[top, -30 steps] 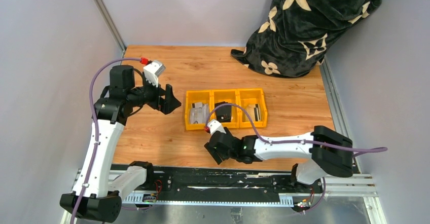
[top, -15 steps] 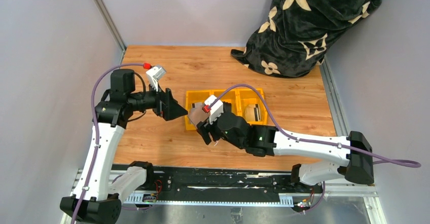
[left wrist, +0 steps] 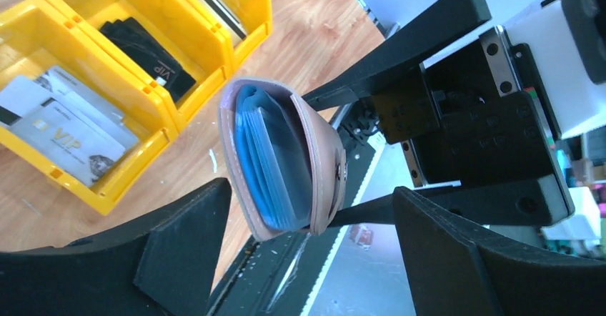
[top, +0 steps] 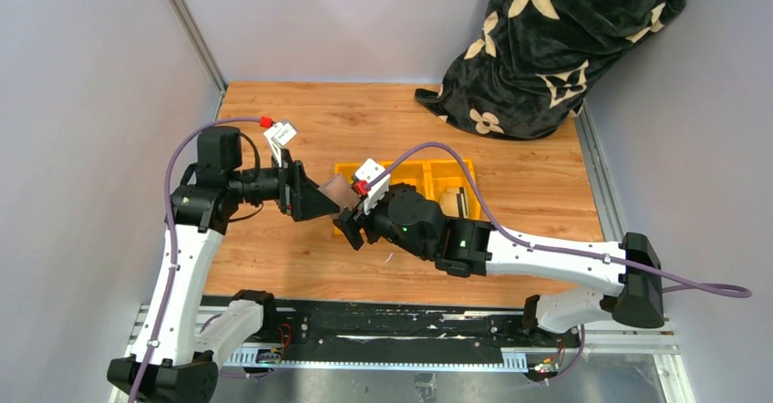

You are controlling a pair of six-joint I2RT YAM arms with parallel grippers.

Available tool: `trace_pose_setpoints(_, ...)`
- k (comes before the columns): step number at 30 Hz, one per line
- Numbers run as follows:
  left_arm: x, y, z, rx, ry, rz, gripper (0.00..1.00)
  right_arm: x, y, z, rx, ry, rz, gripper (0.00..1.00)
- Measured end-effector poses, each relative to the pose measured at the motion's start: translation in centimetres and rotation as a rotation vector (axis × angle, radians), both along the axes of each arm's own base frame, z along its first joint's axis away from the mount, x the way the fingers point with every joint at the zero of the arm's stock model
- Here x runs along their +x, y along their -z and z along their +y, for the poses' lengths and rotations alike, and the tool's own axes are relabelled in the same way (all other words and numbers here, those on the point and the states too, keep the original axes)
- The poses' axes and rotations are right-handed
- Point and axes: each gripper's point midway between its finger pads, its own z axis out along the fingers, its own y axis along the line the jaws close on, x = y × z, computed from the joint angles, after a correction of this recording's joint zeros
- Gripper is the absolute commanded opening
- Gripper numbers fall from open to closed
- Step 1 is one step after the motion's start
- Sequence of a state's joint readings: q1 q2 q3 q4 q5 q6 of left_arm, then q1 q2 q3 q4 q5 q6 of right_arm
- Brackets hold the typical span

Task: Take the credit cards out of the card holder
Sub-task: Pick up the card holder from the corner of the board, then open the card holder.

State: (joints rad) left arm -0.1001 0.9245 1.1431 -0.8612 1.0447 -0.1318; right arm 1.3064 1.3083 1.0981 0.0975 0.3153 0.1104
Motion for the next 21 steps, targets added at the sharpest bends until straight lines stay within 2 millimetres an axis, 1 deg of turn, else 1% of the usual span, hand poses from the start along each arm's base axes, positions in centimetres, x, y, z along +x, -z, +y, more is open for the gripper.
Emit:
trace_pose_setpoints(2, -0.1, 0.2, 0.0, -0.004, 0.003, 0.011, 0.71, 0.0, -0.4, 0.4, 0.006, -0.004, -0.007, 0.71)
trace_pose_setpoints(3, -0.1, 0.3, -0.1, -0.005, 0.005, 0.019, 0.61, 0.1, -0.6, 0.7, 0.011, -0.006, -0.011, 0.71)
trace_pose_setpoints(5, -0.1, 0.7, -0.1, -0.006, 0.006, 0.035, 0.35, 0.2, -1.1, 1.0, 0.017, -0.008, -0.021, 0.72)
trace_pose_setpoints(6, -0.2, 0.8, -0.1, -0.008, 0.005, 0.049, 0.25, 0.2, -1.4, 1.1, 0.02, -0.009, -0.025, 0.73)
trace_pose_setpoints(7, -0.1, 0.9, -0.2, -0.01, 0.007, 0.056, 0.17, 0.2, -1.5, 1.1, 0.02, -0.009, -0.029, 0.74)
trace_pose_setpoints(8, -0.1, 0.9, -0.2, -0.013, 0.009, 0.06, 0.11, 0.2, -1.5, 1.0, 0.017, -0.009, -0.03, 0.76)
trace_pose_setpoints(10, 0.1, 1.1, -0.2, -0.011, 0.007, 0.07, 0.05, 0.3, -1.5, 1.0, 0.017, -0.008, -0.031, 0.81)
trace_pose_setpoints(15, 0.1, 1.2, -0.2, -0.014, 0.011, 0.089, 0.03, -0.4, -1.7, 0.7, 0.046, -0.037, 0.008, 0.85)
trace_pose_setpoints(18, -0.1, 0.8, -0.3, -0.019, 0.018, 0.082, 0.03, -1.0, -2.1, -0.7, 0.108, -0.091, 0.073, 0.85)
trace_pose_setpoints(21, 0.0, -0.1, -0.4, -0.024, 0.023, 0.054, 0.03, -1.1, -2.4, -2.9, 0.207, -0.157, 0.168, 0.85)
